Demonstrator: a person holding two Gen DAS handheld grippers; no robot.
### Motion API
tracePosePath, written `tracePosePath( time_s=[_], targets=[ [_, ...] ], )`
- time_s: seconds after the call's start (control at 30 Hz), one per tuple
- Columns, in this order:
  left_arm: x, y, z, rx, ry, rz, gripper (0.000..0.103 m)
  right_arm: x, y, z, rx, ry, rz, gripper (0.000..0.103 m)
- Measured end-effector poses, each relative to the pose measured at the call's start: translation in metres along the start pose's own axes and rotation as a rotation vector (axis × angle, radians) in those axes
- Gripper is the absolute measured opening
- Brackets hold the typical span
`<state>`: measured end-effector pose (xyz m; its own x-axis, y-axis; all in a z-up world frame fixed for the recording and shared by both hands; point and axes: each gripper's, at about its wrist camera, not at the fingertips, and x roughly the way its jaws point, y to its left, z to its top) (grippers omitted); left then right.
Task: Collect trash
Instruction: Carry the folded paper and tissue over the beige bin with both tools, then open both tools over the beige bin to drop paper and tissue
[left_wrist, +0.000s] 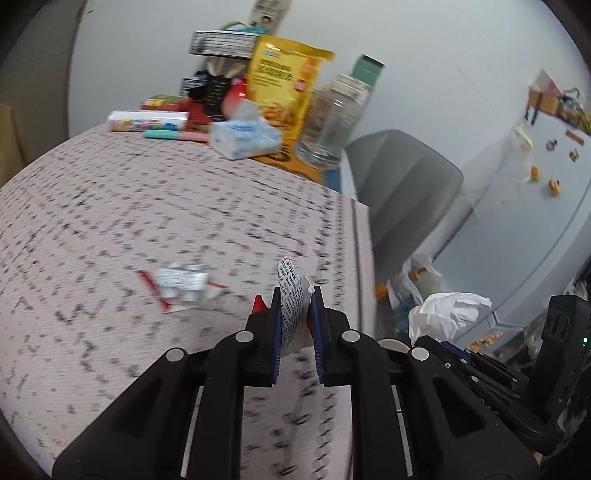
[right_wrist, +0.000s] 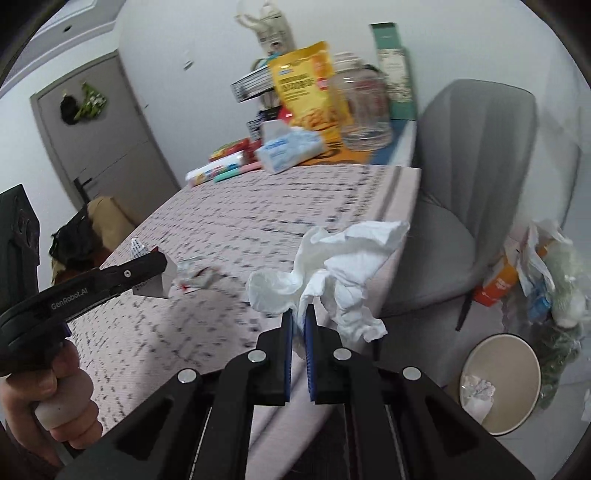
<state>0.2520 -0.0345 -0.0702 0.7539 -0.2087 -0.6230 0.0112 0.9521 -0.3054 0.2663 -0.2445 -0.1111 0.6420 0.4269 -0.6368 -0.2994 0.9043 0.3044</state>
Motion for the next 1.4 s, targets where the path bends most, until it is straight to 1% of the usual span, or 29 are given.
tracePosePath(
  time_s=[0.13, 0.23, 0.53, 0.7, 0.77, 0.87, 0.9, 0.93, 0.97, 1.0, 1.03, 1.07, 1.13, 1.23, 1.3, 1.4],
  targets=[
    [0.021, -0.031, -0.001, 0.037, 0.023, -0.012, 0.015, -0.008, -0.040, -0.003, 0.062, -0.016, -0.043, 0.007],
    [0.041, -0.060, -0.002, 0.084, 0.049, -0.026, 0.015, -0.011, -0.069, -0.008, 0.107, -0.026, -0.073, 0.007],
    [0.115, -0.138, -0.013, 0.164, 0.137, -0.083, 0.015, -0.017, -0.163, -0.032, 0.243, -0.023, -0.177, 0.007],
    [0.158, -0.178, -0.019, 0.208, 0.191, -0.126, 0.015, -0.008, -0.214, -0.045, 0.305, -0.012, -0.235, 0.008],
    [0.171, -0.188, -0.022, 0.204, 0.211, -0.137, 0.015, -0.001, -0.235, -0.052, 0.330, -0.011, -0.261, 0.010],
    [0.192, -0.206, -0.031, 0.225, 0.246, -0.154, 0.015, 0.017, -0.267, -0.066, 0.384, 0.006, -0.294, 0.010],
    [0.201, -0.213, -0.036, 0.231, 0.270, -0.162, 0.015, 0.022, -0.273, -0.068, 0.390, 0.010, -0.295, 0.011],
    [0.206, -0.216, -0.038, 0.234, 0.285, -0.166, 0.015, 0.028, -0.282, -0.074, 0.400, 0.016, -0.300, 0.013],
    [0.213, -0.222, -0.042, 0.241, 0.303, -0.169, 0.015, 0.033, -0.289, -0.078, 0.413, 0.024, -0.306, 0.024],
    [0.217, -0.225, -0.045, 0.245, 0.313, -0.173, 0.015, 0.037, -0.298, -0.083, 0.439, 0.026, -0.309, 0.043],
    [0.223, -0.230, -0.048, 0.249, 0.327, -0.184, 0.015, 0.038, -0.306, -0.085, 0.455, 0.021, -0.314, 0.051],
    [0.226, -0.234, -0.050, 0.251, 0.338, -0.194, 0.015, 0.039, -0.313, -0.089, 0.467, 0.020, -0.329, 0.056],
    [0.232, -0.242, -0.053, 0.259, 0.352, -0.209, 0.015, 0.034, -0.325, -0.095, 0.503, 0.021, -0.339, 0.056],
    [0.241, -0.251, -0.060, 0.264, 0.380, -0.224, 0.015, 0.022, -0.337, -0.102, 0.541, -0.003, -0.312, 0.057],
    [0.248, -0.260, -0.067, 0.266, 0.410, -0.248, 0.015, 0.011, -0.344, -0.106, 0.558, -0.008, -0.327, 0.057],
    [0.254, -0.278, -0.079, 0.296, 0.428, -0.288, 0.015, -0.015, -0.354, -0.114, 0.603, -0.048, -0.358, 0.059]
  ],
)
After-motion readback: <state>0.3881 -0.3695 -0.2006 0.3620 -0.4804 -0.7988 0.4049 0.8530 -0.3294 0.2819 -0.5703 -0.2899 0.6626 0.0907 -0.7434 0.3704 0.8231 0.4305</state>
